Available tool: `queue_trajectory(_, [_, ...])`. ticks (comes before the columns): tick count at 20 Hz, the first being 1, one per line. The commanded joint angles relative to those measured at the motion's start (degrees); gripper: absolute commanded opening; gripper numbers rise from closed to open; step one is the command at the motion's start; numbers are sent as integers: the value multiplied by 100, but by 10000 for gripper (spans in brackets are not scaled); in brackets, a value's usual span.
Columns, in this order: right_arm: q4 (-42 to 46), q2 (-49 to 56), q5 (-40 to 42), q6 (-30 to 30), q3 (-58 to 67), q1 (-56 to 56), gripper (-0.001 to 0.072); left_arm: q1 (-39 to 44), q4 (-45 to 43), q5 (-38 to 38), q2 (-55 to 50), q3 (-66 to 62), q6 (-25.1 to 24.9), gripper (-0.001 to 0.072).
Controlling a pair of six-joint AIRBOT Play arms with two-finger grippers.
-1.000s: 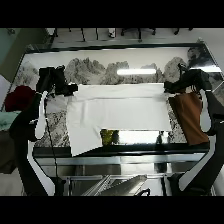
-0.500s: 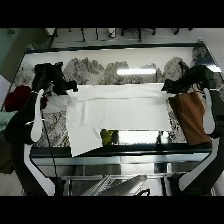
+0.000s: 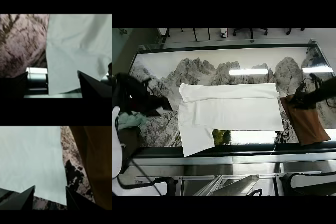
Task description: Fold the shirts.
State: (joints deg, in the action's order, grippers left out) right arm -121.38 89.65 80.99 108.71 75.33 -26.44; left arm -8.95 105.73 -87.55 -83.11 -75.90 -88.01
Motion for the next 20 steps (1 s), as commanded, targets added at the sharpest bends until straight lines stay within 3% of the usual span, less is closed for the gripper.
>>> queue_trajectory(1, [-957, -610, -496, 658, -1567, -603, 442, -334, 1064, 879, 999, 2669, -479, 709])
queue_trajectory(5, [-1113, -612, -470, 922, -2059, -750, 442, -313, 1412, 1873, 1207, 4076, -721, 709])
queue_trajectory(11, [-1110, -605, -479, 1102, -2417, -732, 443, -317, 2033, 2610, 1202, 4253, -962, 704])
queue_trajectory(13, [-1108, -601, -564, 1137, -2527, -732, 445, -267, 2070, 2750, 1202, 4087, -962, 432])
queue_trajectory(19, [-1069, -271, -601, 1132, -2586, -732, 446, 529, 2197, 3213, 662, 4052, -962, 411])
queue_trajectory(20, [-1067, -238, -601, 1132, -2586, -732, 446, 605, 2199, 3215, 511, 4050, -960, 323])
